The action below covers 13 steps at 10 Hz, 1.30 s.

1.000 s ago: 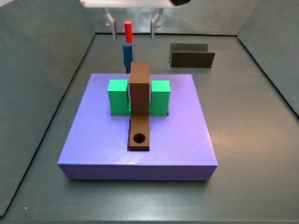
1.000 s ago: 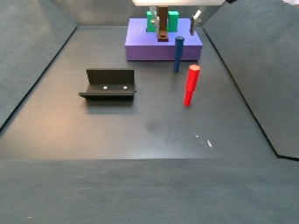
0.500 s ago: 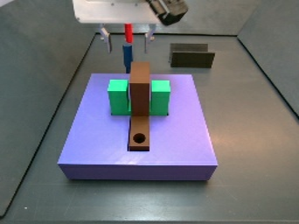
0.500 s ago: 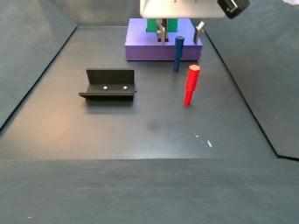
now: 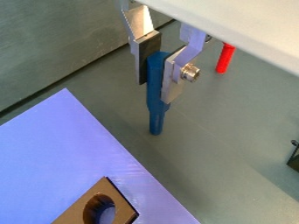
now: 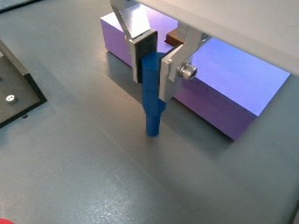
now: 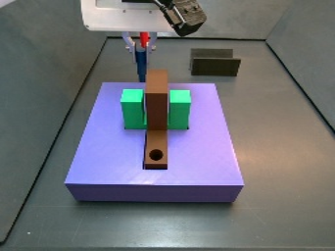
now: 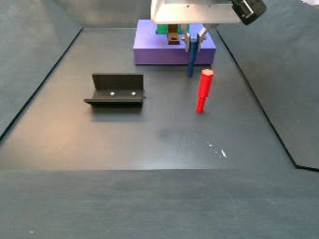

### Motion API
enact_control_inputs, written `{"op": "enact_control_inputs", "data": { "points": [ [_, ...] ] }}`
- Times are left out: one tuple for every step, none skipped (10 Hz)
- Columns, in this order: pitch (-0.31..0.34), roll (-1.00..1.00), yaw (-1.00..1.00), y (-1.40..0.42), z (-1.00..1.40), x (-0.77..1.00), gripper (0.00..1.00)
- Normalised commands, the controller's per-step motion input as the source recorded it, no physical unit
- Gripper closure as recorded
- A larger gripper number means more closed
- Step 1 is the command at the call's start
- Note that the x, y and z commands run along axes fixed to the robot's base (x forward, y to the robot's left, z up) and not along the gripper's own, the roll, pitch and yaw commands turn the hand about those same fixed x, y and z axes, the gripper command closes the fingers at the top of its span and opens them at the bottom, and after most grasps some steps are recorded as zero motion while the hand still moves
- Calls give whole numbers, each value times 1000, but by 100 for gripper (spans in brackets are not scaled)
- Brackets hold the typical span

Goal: Pick up the blue object. Move up. Move to above the board. Insert the blue object.
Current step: Pick up the blue object.

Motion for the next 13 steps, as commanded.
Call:
{"op": "enact_control_inputs", "data": {
  "points": [
    [0, 0, 0, 0, 0, 0, 100],
    [0, 0, 0, 0, 0, 0, 100],
    [0, 0, 0, 0, 0, 0, 100],
    [0, 0, 0, 0, 0, 0, 100],
    [0, 0, 0, 0, 0, 0, 100],
    [0, 0, 0, 0, 0, 0, 100],
    [0, 0, 0, 0, 0, 0, 100],
    [0, 0, 0, 0, 0, 0, 100],
    [0, 0, 0, 0, 0, 0, 100],
    [0, 0, 0, 0, 0, 0, 100],
    [0, 0, 0, 0, 0, 0, 100],
    [0, 0, 0, 0, 0, 0, 100],
    [0, 0, 0, 0, 0, 0, 100]
  ]
}}
